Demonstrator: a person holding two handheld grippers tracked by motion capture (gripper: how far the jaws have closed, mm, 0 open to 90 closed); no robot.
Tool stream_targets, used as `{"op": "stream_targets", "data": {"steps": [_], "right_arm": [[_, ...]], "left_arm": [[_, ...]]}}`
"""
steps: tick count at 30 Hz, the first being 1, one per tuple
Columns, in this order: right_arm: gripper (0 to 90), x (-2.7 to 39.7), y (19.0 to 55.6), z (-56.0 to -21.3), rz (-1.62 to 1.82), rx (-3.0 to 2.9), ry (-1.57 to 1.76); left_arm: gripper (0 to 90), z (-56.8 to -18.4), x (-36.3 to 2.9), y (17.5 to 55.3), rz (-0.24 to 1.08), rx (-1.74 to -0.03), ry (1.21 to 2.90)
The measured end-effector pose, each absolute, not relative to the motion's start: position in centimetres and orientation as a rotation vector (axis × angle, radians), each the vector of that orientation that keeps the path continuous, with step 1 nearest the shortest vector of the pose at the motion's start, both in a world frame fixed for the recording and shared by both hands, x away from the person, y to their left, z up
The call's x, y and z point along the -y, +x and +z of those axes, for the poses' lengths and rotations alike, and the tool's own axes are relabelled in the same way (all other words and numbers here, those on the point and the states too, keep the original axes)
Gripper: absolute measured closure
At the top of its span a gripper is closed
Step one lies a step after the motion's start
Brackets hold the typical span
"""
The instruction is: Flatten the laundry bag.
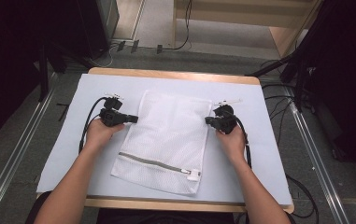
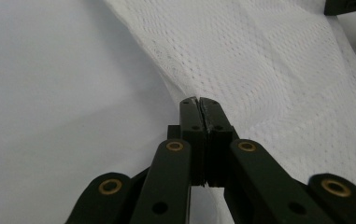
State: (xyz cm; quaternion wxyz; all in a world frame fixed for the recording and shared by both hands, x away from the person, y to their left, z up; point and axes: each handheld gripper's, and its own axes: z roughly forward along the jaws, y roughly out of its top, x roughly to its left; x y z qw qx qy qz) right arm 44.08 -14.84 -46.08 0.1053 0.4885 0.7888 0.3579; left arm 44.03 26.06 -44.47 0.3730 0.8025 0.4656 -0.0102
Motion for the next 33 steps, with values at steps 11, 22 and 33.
{"op": "stream_targets", "data": {"steps": [11,22,33], "right_arm": [[90.0,14.5,46.0,-45.8,1.053,-2.347,1.426],[89.8,14.3,47.8,-46.1,1.07,-2.313,1.43],[71.5,14.4,47.7,-45.8,1.104,-2.314,1.441]], "left_arm": [[90.0,-44.8,-26.4,42.8,0.003,-1.212,2.035],[90.0,-45.1,-26.3,43.5,0.066,-1.252,2.009],[76.7,-44.5,-26.6,43.5,0.079,-1.235,2.015]]}}
